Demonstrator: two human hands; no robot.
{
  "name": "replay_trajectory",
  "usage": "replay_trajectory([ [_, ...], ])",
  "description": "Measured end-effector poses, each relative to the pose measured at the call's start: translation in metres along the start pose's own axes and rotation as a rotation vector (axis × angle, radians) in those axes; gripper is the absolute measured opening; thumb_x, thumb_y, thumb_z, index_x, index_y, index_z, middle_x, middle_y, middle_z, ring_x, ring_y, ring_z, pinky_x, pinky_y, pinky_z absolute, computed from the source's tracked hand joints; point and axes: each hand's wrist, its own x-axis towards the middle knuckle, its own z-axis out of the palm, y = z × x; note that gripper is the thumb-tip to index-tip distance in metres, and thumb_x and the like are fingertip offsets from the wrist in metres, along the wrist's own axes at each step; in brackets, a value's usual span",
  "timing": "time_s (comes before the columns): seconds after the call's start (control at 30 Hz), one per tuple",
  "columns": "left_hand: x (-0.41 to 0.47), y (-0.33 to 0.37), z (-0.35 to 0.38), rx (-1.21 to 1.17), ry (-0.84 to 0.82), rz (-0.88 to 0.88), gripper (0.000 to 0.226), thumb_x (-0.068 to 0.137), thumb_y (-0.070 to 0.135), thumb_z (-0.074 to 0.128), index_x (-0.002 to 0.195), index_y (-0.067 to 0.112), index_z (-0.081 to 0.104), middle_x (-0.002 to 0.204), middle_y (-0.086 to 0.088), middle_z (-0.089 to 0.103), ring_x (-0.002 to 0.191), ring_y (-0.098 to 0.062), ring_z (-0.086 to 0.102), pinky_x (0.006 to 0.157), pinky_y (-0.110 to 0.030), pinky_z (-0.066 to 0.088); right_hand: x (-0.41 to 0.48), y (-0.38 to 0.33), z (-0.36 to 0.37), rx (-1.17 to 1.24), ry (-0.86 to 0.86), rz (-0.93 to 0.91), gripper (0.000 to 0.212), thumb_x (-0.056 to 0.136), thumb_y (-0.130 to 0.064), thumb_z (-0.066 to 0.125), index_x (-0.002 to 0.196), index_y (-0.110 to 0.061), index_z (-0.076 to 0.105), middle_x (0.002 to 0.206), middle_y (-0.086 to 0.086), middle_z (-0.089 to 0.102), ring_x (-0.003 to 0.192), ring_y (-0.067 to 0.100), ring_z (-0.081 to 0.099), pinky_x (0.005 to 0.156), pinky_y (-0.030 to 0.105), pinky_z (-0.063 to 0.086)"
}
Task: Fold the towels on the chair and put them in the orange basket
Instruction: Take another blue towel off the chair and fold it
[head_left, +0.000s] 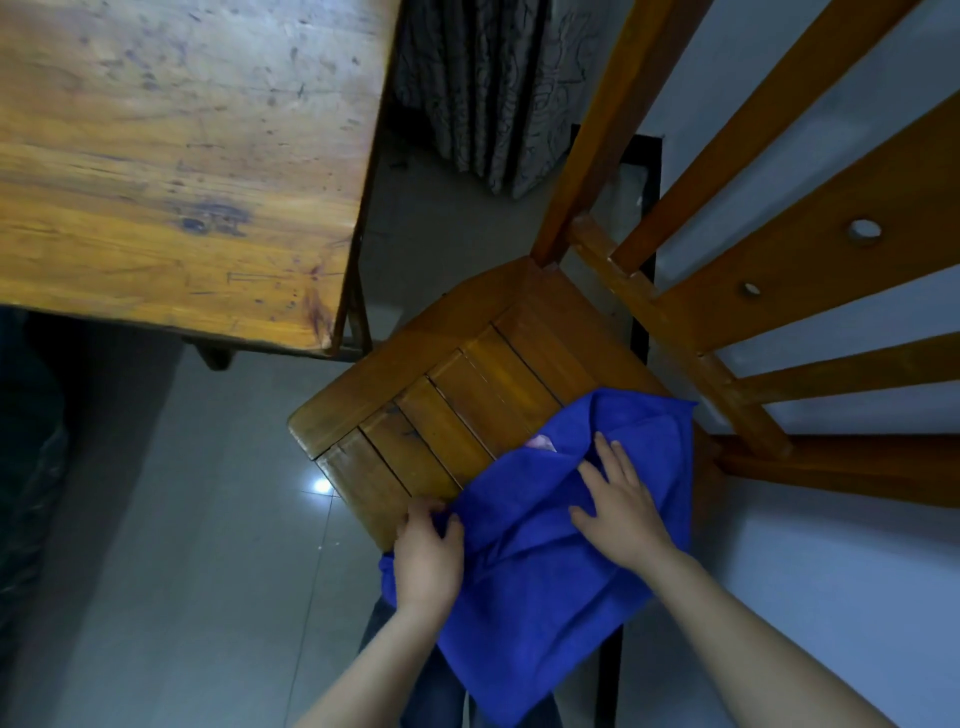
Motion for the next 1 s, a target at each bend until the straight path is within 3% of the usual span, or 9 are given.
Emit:
replay_trajectory([
  [0.1, 0.005, 0.018, -0.004, -0.177, -0.087, -0.198, 0.024, 0.088, 0.022, 0.059, 0.108, 0.014, 0.048, 0.092, -0.002, 0.053, 0.087, -0.021, 0.051, 0.075, -0.031, 0.044, -0.001, 0.005, -0.007, 0.094, -0.019, -0.023, 0.061, 0.095, -0.029, 0.048, 0.147, -0.025, 0.017, 0.157, -0.003, -0.011, 0.144, 0.017, -0.010, 0.117, 0.036, 0.011],
  [0.2, 0.009, 0.037, -0.011, -0.288, -0.172, -0.317, 0.013, 0.085, 0.022, 0.065, 0.083, 0.011, 0.057, 0.078, 0.000, 0.057, 0.070, -0.016, 0.052, 0.058, -0.025, 0.041, -0.001, 0.010, -0.011, 0.069, -0.065, -0.048, 0.064, 0.095, -0.028, 0.047, 0.149, -0.025, 0.012, 0.157, -0.002, -0.014, 0.144, 0.016, -0.011, 0.117, 0.033, 0.008],
  [0.27, 0.010, 0.046, -0.017, -0.381, -0.086, -0.255, 0.005, 0.087, 0.012, 0.061, 0.083, 0.013, 0.064, 0.078, 0.003, 0.059, 0.070, -0.012, 0.052, 0.059, -0.020, 0.042, 0.000, 0.013, -0.012, 0.021, -0.096, -0.051, 0.065, 0.095, -0.029, 0.047, 0.149, -0.024, 0.011, 0.156, -0.003, -0.016, 0.144, 0.015, -0.013, 0.118, 0.033, 0.009],
  [0.33, 0.012, 0.048, -0.025, -0.424, 0.081, -0.071, 0.018, 0.089, 0.003, 0.054, 0.084, 0.015, 0.066, 0.082, 0.010, 0.055, 0.077, -0.012, 0.051, 0.069, -0.021, 0.043, 0.001, 0.014, -0.014, 0.013, -0.119, -0.047, 0.066, 0.095, -0.029, 0.047, 0.149, -0.024, 0.010, 0.156, -0.004, -0.017, 0.144, 0.014, -0.014, 0.118, 0.033, 0.009],
  [0.5, 0.023, 0.023, -0.036, 0.058, 0.330, 0.437, 0.039, 0.082, -0.005, 0.042, 0.109, 0.007, 0.068, 0.118, -0.012, 0.051, 0.113, -0.038, 0.045, 0.096, -0.044, 0.040, 0.001, 0.012, -0.016, 0.010, -0.158, -0.032, 0.068, 0.094, -0.029, 0.047, 0.150, -0.025, 0.008, 0.155, -0.006, -0.020, 0.143, 0.013, -0.016, 0.117, 0.034, 0.011],
  [0.63, 0.026, 0.010, -0.032, 0.329, 0.112, 0.263, 0.059, 0.089, 0.012, 0.052, 0.144, 0.022, 0.032, 0.153, -0.014, 0.012, 0.136, -0.036, 0.018, 0.108, -0.048, 0.027, 0.003, 0.011, -0.020, -0.022, -0.204, -0.022, 0.072, 0.093, -0.032, 0.049, 0.150, -0.026, 0.005, 0.154, -0.006, -0.023, 0.143, 0.014, -0.018, 0.117, 0.037, 0.013],
  [0.77, 0.024, -0.006, -0.032, 0.458, -0.029, 0.244, 0.056, 0.091, 0.023, 0.052, 0.143, 0.019, 0.031, 0.147, -0.011, 0.031, 0.131, -0.031, 0.033, 0.102, -0.042, 0.034, 0.001, 0.009, -0.025, -0.041, -0.207, -0.031, 0.069, 0.094, -0.033, 0.048, 0.150, -0.026, 0.009, 0.156, -0.004, -0.020, 0.144, 0.016, -0.013, 0.117, 0.039, 0.014],
  [0.87, 0.028, -0.011, -0.035, 0.454, -0.179, 0.151, 0.061, 0.091, 0.025, 0.053, 0.145, 0.019, 0.025, 0.146, -0.010, 0.033, 0.125, -0.031, 0.044, 0.098, -0.041, 0.042, -0.004, 0.016, -0.030, -0.151, 0.003, -0.067, 0.059, 0.096, -0.029, 0.044, 0.149, -0.024, 0.018, 0.158, -0.001, -0.008, 0.145, 0.018, 0.000, 0.115, 0.035, 0.013],
  [1.0, 0.037, -0.012, -0.040, 0.681, -0.085, 0.264, 0.059, 0.092, 0.029, 0.050, 0.145, 0.019, 0.026, 0.148, -0.006, 0.030, 0.131, -0.027, 0.034, 0.102, -0.038, 0.034, -0.006, 0.031, -0.035, -0.214, 0.060, 0.000, 0.062, 0.096, -0.027, 0.044, 0.149, -0.024, 0.012, 0.158, 0.002, -0.004, 0.145, 0.021, 0.004, 0.115, 0.035, 0.017],
])
